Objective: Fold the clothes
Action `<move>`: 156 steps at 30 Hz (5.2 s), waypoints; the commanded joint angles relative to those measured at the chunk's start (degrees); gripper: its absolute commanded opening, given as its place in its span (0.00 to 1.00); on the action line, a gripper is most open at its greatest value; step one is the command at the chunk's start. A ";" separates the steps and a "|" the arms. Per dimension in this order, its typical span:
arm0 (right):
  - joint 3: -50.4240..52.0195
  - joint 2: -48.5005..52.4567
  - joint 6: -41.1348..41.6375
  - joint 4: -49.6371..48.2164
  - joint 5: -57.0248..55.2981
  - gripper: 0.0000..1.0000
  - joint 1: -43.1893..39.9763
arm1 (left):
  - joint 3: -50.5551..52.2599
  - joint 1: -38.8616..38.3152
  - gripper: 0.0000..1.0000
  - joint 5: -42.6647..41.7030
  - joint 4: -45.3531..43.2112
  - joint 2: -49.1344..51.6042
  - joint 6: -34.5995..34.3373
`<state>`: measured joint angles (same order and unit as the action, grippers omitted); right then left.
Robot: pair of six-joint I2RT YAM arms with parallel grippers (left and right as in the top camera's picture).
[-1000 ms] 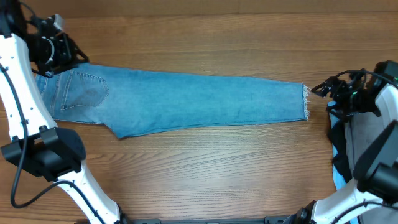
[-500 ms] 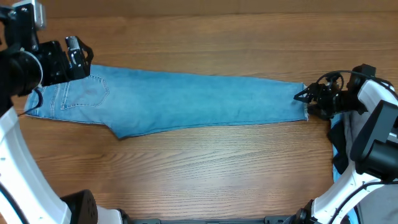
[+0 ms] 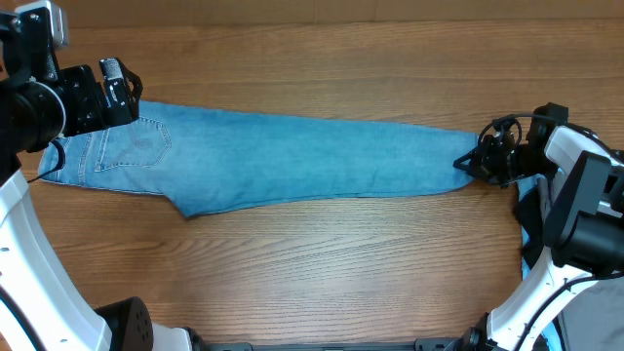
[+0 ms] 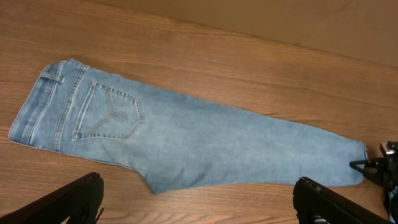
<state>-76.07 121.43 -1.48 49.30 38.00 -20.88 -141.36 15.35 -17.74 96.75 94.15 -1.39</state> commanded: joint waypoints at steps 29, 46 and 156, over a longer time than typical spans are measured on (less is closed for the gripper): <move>-18.78 -15.89 22.21 15.93 -23.41 0.04 29.16 | -0.22 -0.04 1.00 0.35 0.04 0.46 -0.76; -18.01 -7.48 42.23 1.16 -24.98 0.06 49.81 | -0.22 -0.04 1.00 0.35 0.04 0.46 -0.76; -2.78 -23.10 23.89 -9.44 -16.22 0.33 27.47 | -0.22 -0.04 1.00 0.35 0.04 0.46 -0.76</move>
<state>-76.93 108.88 26.87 37.04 20.58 8.38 -141.36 15.35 -17.69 96.88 94.19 -1.54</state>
